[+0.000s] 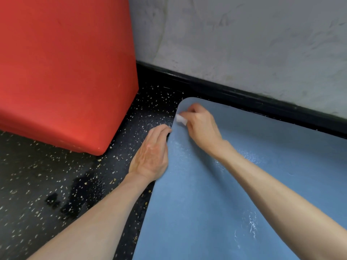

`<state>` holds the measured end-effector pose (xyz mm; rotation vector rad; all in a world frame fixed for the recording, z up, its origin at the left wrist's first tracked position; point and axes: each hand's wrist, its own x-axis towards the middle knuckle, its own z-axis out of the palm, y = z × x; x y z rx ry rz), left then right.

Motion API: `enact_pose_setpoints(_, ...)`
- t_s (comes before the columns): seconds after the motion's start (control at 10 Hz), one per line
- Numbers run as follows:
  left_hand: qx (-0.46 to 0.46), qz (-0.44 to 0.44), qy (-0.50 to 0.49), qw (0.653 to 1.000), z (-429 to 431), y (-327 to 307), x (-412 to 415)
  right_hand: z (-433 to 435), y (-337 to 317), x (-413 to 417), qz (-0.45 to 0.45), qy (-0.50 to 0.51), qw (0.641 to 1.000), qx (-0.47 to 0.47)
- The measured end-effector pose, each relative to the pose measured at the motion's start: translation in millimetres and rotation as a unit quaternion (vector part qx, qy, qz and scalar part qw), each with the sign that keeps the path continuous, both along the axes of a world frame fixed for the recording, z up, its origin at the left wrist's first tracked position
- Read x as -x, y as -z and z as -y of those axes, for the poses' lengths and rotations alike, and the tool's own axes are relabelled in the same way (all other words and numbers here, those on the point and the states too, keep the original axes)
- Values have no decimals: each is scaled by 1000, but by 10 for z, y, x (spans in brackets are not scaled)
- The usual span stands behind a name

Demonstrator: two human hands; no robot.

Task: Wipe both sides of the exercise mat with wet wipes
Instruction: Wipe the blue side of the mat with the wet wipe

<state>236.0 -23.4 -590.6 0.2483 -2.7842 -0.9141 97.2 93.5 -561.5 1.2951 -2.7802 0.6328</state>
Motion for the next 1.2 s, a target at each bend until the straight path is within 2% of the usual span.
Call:
enact_pose_setpoints(0.1, -1, -4, 0, 1000, 7, 7, -1, 103, 38, 12, 3, 34, 999, -11)
enact_pose_setpoints(0.2, -2, -7, 7, 1000, -4, 14, 7, -88, 32, -415, 31, -20, 999, 3)
enact_pose_setpoints(0.3, 4, -3, 6, 1000, -1, 14, 4, -182, -114, -451, 23, -67, 997, -9)
enact_pose_setpoints(0.4, 7, 5, -1, 1000, 1, 9, -7, 36, -60, -13, 20, 3, 1000, -24)
enact_pose_setpoints(0.5, 11, 1, 0, 1000, 11, 11, -5, 112, -45, 63, 5, 61, 998, -8)
enact_pose_setpoints(0.6, 8, 0, -5, 1000, 1, 37, 2, -89, -16, -441, 38, 11, 999, 4)
enact_pose_setpoints(0.7, 13, -1, -10, 1000, 0, 55, 2, -279, -75, -774, 73, -83, 994, -7)
enact_pose_setpoints(0.9, 9, -4, -16, 1000, 15, 51, -10, 19, 13, -162, 4, 63, 998, 10)
enact_pose_setpoints(1.0, -4, -22, -16, 1000, 22, 73, 1, -165, -15, -743, 36, 6, 999, -7)
enact_pose_setpoints(1.1, -6, -23, -20, 1000, 16, 81, 0, -457, -83, -1285, 116, -79, 990, 2)
enact_pose_setpoints(1.2, -7, -29, -19, 999, 15, 81, -4, -272, -82, -934, 79, -36, 996, -22)
